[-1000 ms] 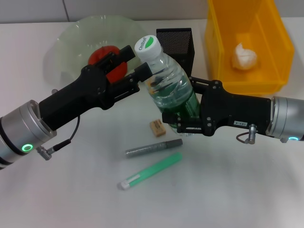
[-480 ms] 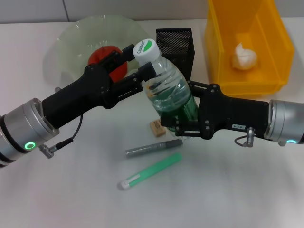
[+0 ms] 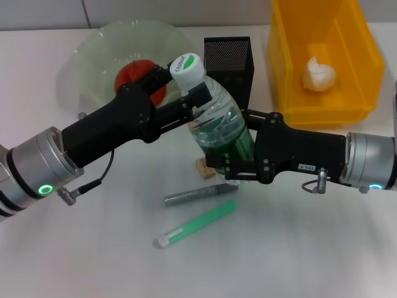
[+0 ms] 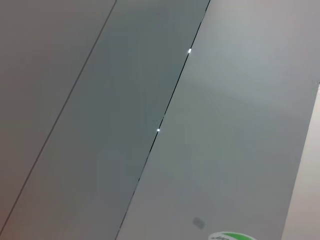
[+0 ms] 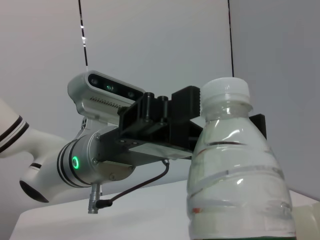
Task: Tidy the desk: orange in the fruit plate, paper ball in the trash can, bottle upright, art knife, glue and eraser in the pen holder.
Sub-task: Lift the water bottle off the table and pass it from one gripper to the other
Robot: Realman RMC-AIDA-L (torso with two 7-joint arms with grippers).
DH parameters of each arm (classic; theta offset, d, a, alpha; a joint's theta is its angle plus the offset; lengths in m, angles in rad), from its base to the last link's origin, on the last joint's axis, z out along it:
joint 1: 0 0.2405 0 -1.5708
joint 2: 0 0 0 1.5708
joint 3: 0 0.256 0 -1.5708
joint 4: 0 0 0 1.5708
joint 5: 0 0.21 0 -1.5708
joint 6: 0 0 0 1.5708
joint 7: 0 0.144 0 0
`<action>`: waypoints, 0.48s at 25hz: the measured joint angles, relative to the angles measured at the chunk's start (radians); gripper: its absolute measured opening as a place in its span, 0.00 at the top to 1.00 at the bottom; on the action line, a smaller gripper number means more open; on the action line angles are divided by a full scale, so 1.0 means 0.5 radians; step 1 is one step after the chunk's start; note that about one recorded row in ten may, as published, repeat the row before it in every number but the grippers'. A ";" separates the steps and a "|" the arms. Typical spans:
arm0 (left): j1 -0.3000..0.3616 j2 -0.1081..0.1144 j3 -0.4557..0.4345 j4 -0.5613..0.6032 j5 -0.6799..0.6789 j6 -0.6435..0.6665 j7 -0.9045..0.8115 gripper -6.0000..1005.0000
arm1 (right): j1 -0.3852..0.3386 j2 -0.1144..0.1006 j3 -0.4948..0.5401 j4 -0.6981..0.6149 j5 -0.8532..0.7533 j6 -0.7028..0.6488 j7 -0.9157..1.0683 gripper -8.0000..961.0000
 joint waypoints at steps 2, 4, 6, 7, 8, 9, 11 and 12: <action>0.000 0.000 0.000 0.000 0.000 0.000 0.000 0.20 | 0.003 0.000 0.002 0.003 0.000 0.002 0.000 0.20; -0.002 0.000 0.000 -0.007 0.000 0.004 0.017 0.20 | 0.007 0.001 0.007 0.011 0.001 0.006 0.000 0.20; -0.002 0.000 0.000 -0.008 0.000 0.005 0.019 0.20 | 0.017 0.002 0.011 0.029 0.001 0.007 0.000 0.20; -0.002 0.000 0.000 -0.008 0.000 0.005 0.019 0.20 | 0.025 0.003 0.013 0.040 0.001 0.008 0.000 0.20; -0.002 0.000 0.000 -0.008 0.000 0.005 0.019 0.20 | 0.032 0.003 0.014 0.051 0.002 0.009 0.000 0.20; -0.004 0.000 0.000 -0.025 -0.001 0.006 0.048 0.20 | 0.039 0.003 0.013 0.061 0.002 0.010 0.000 0.20; -0.008 0.000 0.000 -0.036 -0.002 0.006 0.071 0.20 | 0.046 0.003 0.011 0.071 0.002 0.012 0.000 0.20; -0.008 0.000 0.000 -0.036 -0.002 0.006 0.071 0.20 | 0.046 0.003 0.011 0.071 0.002 0.012 0.000 0.20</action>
